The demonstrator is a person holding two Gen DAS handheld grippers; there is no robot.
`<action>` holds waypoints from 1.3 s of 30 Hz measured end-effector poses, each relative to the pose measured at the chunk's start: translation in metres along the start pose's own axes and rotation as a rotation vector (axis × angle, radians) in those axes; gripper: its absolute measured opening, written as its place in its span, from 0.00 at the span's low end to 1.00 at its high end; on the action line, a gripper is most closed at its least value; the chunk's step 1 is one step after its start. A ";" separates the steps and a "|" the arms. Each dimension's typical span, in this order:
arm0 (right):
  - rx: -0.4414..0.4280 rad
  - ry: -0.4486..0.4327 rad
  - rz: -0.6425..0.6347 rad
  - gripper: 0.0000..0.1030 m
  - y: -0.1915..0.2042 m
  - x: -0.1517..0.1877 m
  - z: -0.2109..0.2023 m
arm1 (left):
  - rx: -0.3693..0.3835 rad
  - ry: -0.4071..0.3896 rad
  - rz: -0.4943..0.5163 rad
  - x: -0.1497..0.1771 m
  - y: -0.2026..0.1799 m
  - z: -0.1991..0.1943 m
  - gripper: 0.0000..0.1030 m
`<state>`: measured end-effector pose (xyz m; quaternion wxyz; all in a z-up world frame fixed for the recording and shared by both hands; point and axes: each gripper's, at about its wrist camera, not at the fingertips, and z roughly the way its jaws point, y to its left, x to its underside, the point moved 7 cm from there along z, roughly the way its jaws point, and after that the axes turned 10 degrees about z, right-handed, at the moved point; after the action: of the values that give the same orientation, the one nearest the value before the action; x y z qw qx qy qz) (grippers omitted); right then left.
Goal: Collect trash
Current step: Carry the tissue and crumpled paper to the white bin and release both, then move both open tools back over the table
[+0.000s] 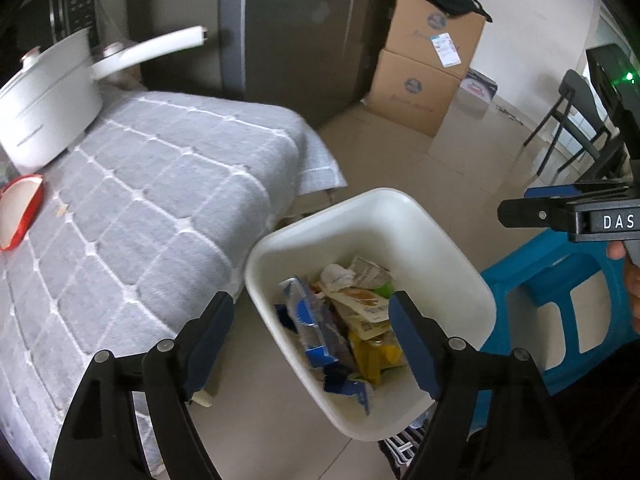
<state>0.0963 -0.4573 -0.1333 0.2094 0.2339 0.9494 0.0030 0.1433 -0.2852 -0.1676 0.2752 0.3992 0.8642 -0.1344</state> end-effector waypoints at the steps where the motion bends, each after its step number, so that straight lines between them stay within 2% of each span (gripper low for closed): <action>1: 0.000 0.000 -0.002 0.66 0.001 -0.001 0.000 | -0.005 0.000 -0.005 0.001 0.003 -0.002 0.80; 5: 0.000 -0.001 -0.012 0.67 0.010 -0.001 0.001 | -0.035 0.003 -0.033 0.008 0.024 -0.012 0.80; 12: -0.026 -0.020 -0.053 0.68 0.049 -0.007 0.000 | -0.091 -0.009 -0.125 0.024 0.074 -0.041 0.80; 26: -0.141 -0.037 -0.177 0.72 0.184 -0.006 0.005 | -0.232 -0.052 -0.339 0.071 0.191 -0.117 0.83; 33: -0.189 -0.023 -0.236 0.73 0.253 0.006 0.017 | -0.331 -0.063 -0.452 0.103 0.257 -0.151 0.87; 39: -0.194 -0.019 -0.256 0.77 0.292 0.011 0.032 | -0.431 -0.056 -0.517 0.130 0.317 -0.164 0.88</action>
<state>0.2298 -0.1952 -0.1367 0.2388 0.0896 0.9647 0.0655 0.2562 0.0740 -0.1143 0.3336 0.0957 0.9375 -0.0248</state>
